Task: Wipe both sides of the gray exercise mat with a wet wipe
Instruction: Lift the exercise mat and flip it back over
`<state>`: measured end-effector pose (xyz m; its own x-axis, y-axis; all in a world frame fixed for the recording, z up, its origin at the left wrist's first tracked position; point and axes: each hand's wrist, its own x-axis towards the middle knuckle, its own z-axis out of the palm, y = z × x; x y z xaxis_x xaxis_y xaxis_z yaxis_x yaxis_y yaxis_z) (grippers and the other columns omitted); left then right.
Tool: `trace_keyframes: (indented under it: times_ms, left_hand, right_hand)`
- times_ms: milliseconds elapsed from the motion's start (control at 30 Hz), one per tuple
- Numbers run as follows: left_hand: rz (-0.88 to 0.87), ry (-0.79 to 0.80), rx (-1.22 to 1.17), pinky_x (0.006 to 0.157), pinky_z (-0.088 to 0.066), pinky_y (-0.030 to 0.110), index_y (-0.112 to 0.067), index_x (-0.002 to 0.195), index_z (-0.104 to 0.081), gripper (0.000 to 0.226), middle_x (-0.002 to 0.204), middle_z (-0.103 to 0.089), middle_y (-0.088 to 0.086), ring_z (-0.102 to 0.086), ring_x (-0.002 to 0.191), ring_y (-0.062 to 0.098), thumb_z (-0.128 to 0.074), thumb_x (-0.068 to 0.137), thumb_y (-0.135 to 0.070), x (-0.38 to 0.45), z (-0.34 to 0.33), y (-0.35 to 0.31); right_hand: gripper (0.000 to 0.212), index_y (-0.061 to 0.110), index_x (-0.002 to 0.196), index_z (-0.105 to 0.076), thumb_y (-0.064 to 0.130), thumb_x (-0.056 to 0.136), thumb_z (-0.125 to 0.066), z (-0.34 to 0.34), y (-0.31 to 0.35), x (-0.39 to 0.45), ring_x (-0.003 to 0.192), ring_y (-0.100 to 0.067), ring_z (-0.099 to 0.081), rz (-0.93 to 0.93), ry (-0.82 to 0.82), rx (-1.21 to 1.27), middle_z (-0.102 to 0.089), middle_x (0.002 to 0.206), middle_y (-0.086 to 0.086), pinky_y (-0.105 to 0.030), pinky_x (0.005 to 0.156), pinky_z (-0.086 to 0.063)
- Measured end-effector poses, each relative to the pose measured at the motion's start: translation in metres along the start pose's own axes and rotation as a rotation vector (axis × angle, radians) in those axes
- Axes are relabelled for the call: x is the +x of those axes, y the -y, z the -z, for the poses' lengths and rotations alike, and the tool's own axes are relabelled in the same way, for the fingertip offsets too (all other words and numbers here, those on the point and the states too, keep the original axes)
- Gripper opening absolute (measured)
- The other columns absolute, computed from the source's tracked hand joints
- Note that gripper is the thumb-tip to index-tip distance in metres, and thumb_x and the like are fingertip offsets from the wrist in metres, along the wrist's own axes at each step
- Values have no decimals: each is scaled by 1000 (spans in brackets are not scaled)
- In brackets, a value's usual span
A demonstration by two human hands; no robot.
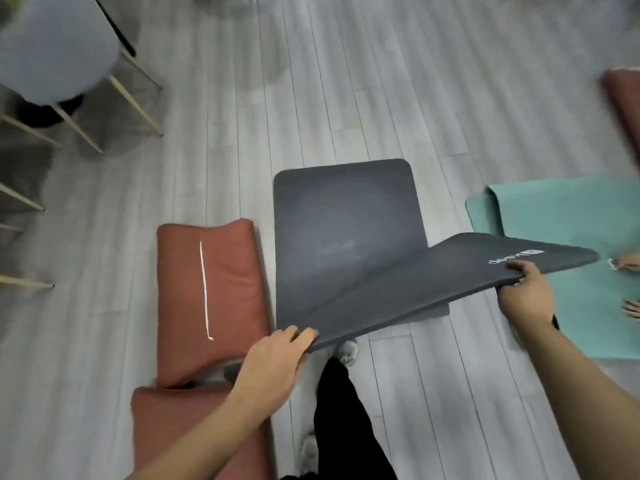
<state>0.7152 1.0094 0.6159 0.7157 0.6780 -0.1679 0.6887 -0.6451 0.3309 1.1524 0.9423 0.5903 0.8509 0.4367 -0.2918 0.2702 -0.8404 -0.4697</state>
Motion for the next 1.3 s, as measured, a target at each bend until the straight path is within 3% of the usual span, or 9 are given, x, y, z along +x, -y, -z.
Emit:
trace_keyframes:
  times_ms: [133, 233, 367, 500, 667, 833, 1000, 1133, 1300]
  left_hand:
    - [85, 47, -115, 62, -47, 34, -33, 127, -50, 30, 101, -58, -8, -64, 87, 19, -56, 99, -27, -83, -43, -36]
    - [183, 91, -321, 76, -50, 35, -32, 133, -50, 28, 116, -59, -10, -61, 101, 17, -46, 106, -30, -142, -61, -67]
    - [194, 154, -483, 85, -51, 37, -38, 127, -48, 23, 114, -60, -13, -61, 102, 13, -44, 105, -32, -183, -72, -121]
    - [215, 156, -514, 84, -51, 42, -37, 120, -46, 17, 108, -60, -11, -61, 96, 17, -39, 105, -37, -209, -94, -180]
    - [389, 48, -541, 84, -49, 38, -36, 114, -49, 12, 104, -61, -14, -60, 94, 12, -44, 104, -33, -246, -133, -267]
    - [512, -8, -587, 83, -51, 36, -40, 117, -53, 24, 106, -60, -18, -58, 96, 5, -51, 101, -22, -292, -175, -332]
    - [702, -77, -295, 85, -55, 43, -30, 135, -64, 40, 123, -66, -4, -64, 109, 26, -57, 98, -14, -335, -201, -332]
    - [767, -9, -180, 92, -52, 40, -31, 140, -62, 49, 131, -66, -3, -64, 113, 28, -58, 96, -9, -377, -247, -317]
    - [716, 56, -112, 95, -49, 39, -33, 145, -56, 52, 139, -62, -4, -62, 119, 27, -55, 98, -9, -421, -330, -304]
  right_hand:
    - [40, 26, 116, -56, 10, 79, -54, 33, -24, -58, 93, -37, -60, 149, -71, -55, -67, 99, -12, -39, 82, -50]
    - [41, 23, 116, -59, 7, 79, -54, 69, -29, -95, 93, -38, -60, 264, -89, -154, -67, 100, -16, -37, 78, -47]
    - [44, 24, 118, -59, 8, 78, -51, 112, -22, -122, 91, -36, -61, 406, -146, -197, -69, 97, -14, -36, 78, -51]
    - [44, 25, 120, -57, 12, 78, -50, 139, -23, -135, 91, -38, -61, 548, -127, -249, -70, 97, -14, -42, 79, -54]
    - [45, 26, 121, -56, 10, 79, -49, 160, -51, -142, 92, -37, -60, 725, -65, -230, -68, 97, -10, -43, 80, -53]
    - [43, 26, 120, -53, 13, 80, -52, 181, -103, -164, 88, -35, -61, 865, -11, -227, -66, 99, -10, -46, 78, -54]
    - [34, 25, 117, -55, 17, 84, -57, 173, -189, -208, 86, -36, -61, 779, 82, -216, -68, 98, -11, -38, 73, -51]
    - [31, 28, 117, -54, 22, 87, -57, 142, -292, -243, 87, -34, -62, 669, 149, -281, -68, 102, -9, -38, 77, -52]
    - [28, 27, 115, -53, 22, 88, -57, 91, -419, -277, 86, -33, -60, 550, 167, -347, -66, 99, -11, -38, 74, -51]
